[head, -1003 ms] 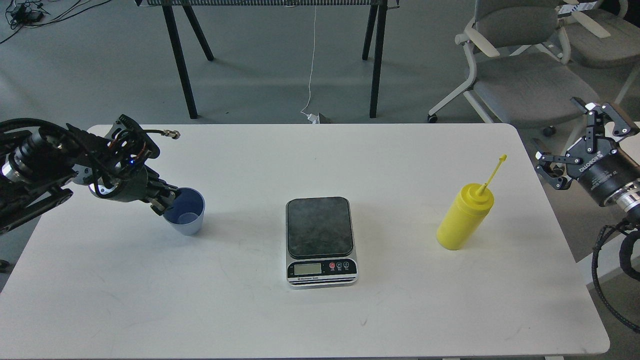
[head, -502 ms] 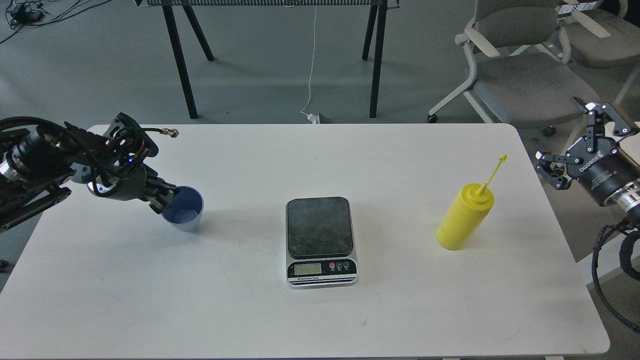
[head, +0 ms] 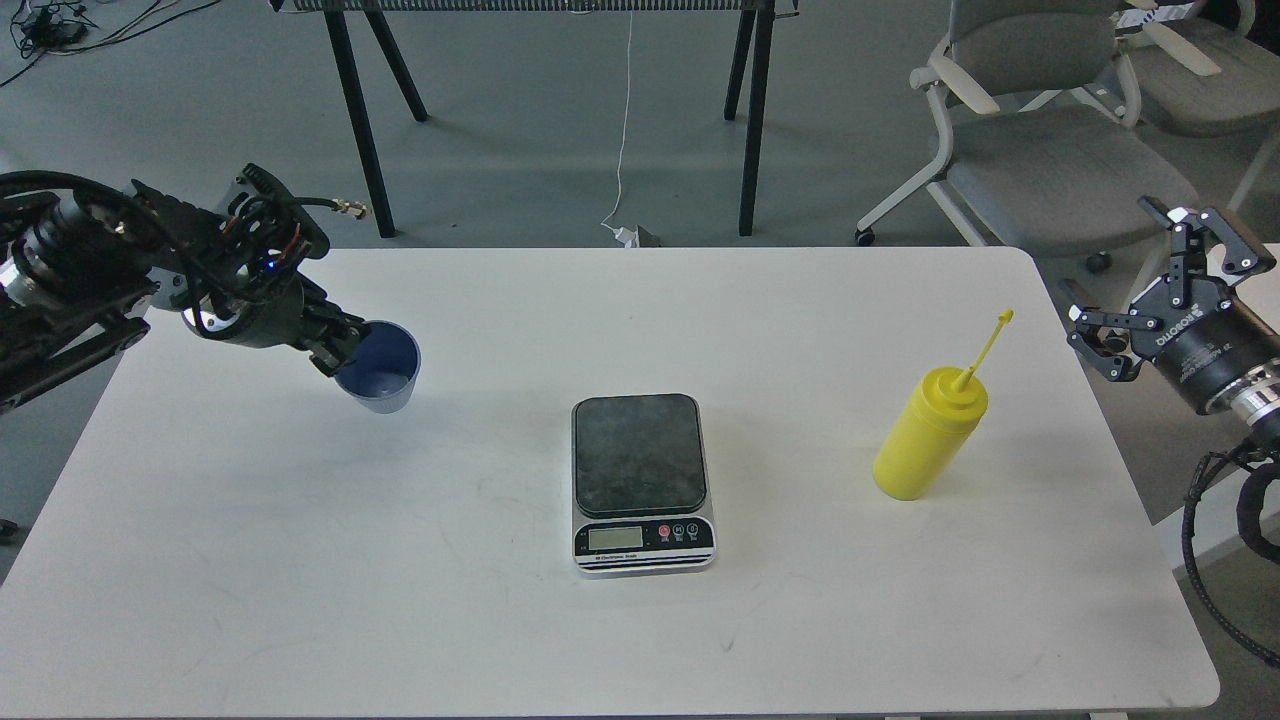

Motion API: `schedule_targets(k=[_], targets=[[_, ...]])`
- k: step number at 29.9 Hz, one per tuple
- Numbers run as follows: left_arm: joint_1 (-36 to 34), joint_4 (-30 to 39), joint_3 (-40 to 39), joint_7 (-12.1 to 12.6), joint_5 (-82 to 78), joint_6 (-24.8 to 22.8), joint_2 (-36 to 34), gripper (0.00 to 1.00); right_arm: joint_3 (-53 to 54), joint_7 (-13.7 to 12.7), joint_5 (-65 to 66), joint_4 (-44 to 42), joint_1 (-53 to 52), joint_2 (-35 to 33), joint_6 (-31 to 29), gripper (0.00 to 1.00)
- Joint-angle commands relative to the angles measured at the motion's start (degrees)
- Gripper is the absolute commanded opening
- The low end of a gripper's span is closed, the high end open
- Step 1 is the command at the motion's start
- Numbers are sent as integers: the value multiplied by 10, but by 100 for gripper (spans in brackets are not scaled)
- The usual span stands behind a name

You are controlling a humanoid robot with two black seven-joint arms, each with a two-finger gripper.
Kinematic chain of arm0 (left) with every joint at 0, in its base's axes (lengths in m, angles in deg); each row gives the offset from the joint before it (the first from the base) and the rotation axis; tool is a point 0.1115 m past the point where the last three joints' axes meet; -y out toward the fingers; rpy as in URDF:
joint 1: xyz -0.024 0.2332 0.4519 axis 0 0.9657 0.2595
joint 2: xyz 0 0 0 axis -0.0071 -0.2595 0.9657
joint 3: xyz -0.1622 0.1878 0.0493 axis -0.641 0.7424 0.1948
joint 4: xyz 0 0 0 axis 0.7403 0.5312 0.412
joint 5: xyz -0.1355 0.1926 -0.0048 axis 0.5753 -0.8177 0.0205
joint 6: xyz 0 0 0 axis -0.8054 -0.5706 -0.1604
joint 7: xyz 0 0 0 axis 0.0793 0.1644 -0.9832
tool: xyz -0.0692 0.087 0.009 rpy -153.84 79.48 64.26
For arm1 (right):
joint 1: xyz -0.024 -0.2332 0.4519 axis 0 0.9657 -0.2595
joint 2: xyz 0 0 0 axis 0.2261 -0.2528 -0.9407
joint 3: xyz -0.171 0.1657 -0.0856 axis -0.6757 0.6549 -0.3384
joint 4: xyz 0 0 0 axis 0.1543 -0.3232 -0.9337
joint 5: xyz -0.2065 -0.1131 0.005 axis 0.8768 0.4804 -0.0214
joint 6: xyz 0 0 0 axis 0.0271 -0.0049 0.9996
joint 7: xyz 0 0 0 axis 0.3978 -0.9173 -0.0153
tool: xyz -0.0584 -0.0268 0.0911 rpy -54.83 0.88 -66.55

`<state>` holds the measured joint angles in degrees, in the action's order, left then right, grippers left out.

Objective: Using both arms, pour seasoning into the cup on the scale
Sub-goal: 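Lift the cup with the left gripper and carry it over the scale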

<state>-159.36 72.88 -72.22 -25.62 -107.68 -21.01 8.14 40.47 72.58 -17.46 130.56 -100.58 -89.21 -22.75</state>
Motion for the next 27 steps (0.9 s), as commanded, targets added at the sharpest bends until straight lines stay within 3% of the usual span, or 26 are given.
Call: schedule_targets(k=[1, 15, 27], targets=[[-18, 13, 0, 0, 0, -7, 21, 0, 1, 0, 0, 0, 0, 3, 0, 99], [-72, 18, 0, 0, 0, -7, 147, 0, 1, 0, 0, -5, 1, 10, 0, 99], [-83, 48, -1, 0, 6, -7, 198, 0, -1, 0, 0, -16, 4, 11, 0, 99]])
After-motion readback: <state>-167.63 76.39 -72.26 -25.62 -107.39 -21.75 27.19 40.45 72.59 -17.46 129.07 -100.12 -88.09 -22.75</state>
